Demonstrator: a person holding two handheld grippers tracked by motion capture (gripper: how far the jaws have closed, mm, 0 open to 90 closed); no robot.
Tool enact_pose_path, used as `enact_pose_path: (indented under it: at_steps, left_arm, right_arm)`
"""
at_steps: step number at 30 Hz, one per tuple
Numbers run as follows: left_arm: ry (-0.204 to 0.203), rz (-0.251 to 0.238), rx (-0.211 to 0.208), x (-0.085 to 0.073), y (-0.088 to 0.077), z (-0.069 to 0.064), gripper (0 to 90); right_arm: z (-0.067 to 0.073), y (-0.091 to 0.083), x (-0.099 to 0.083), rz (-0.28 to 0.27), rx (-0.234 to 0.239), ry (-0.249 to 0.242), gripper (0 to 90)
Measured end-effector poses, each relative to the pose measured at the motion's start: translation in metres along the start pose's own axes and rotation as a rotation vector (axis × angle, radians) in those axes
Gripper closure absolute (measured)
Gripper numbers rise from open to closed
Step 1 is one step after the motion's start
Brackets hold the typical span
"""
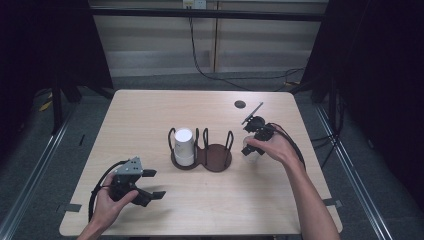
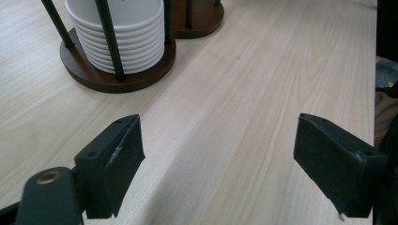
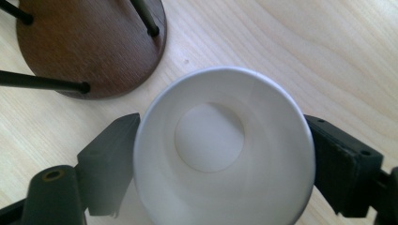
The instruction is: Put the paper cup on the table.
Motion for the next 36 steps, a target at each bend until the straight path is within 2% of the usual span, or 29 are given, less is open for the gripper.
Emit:
enact_pose_path:
  at_steps: [9, 11, 15, 17, 18, 20, 23, 27, 28, 29, 32, 33, 34, 36]
  left_arm:
    - [-0.018, -0.005, 0.01, -0.001, 0.0, 0.003, 16.4]
    - [-0.01, 0.004, 0.007, -0.001, 0.0, 0.003, 16.4]
    - [-0.004, 0.005, 0.003, -0.001, 0.001, 0.002, 16.4]
    - [-0.005, 0.004, 0.003, -0.001, 0.001, 0.002, 16.4]
    - [-0.005, 0.003, 0.003, -0.001, 0.001, 0.002, 16.4]
    - [-0.004, 0.004, 0.006, -0.001, 0.001, 0.002, 16.4]
    - [-0.006, 0.006, 0.008, -0.001, 0.0, 0.002, 16.4]
    - [-0.028, -0.001, 0.01, -0.001, 0.0, 0.003, 16.4]
    - [-0.02, 0.003, 0.012, -0.001, 0.0, 0.004, 16.4]
    - [-0.028, -0.004, 0.011, -0.001, 0.0, 0.004, 16.4]
    - [-0.029, -0.004, 0.015, -0.001, -0.001, 0.004, 16.4]
    - [-0.029, -0.005, 0.015, -0.001, -0.001, 0.003, 16.4]
    - [-0.027, -0.004, 0.016, -0.001, -0.001, 0.004, 16.4]
    - [-0.029, -0.005, 0.016, -0.001, 0.0, 0.004, 16.4]
  right_arm:
    - [0.0, -0.011, 0.001, -0.08, 0.042, 0.031, 14.0]
    - [-0.001, -0.013, 0.0, -0.118, 0.056, 0.054, 14.4]
    - [-0.002, -0.016, -0.001, -0.143, 0.063, 0.061, 14.4]
    - [-0.001, -0.019, -0.001, -0.172, 0.074, 0.067, 14.6]
    - [-0.001, -0.024, 0.0, -0.21, 0.085, 0.073, 15.0]
    - [0.0, -0.025, 0.0, -0.218, 0.089, 0.072, 15.1]
    - [0.002, -0.033, 0.002, -0.274, 0.116, 0.091, 15.3]
    - [0.002, -0.036, 0.001, -0.314, 0.12, 0.093, 15.8]
    - [0.002, -0.037, 0.0, -0.324, 0.121, 0.096, 16.2]
    - [0.002, -0.038, -0.001, -0.334, 0.11, 0.104, 16.5]
    - [0.002, -0.044, -0.005, -0.393, 0.143, 0.119, 16.3]
    - [0.002, -0.044, -0.005, -0.393, 0.143, 0.119, 16.3]
    - [0.003, -0.048, -0.007, -0.423, 0.158, 0.126, 15.9]
    - [0.005, -0.05, -0.007, -0.431, 0.164, 0.126, 15.8]
Point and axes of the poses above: each handheld gripper's, and its own axes: y roughly forward along the jaws, x roughly out of its top, z roughly to its left, the point moved 6 cm from there along y, roughly forward along the jaws, and after that the axes turned 10 degrees about y, right-handed, at the moved point
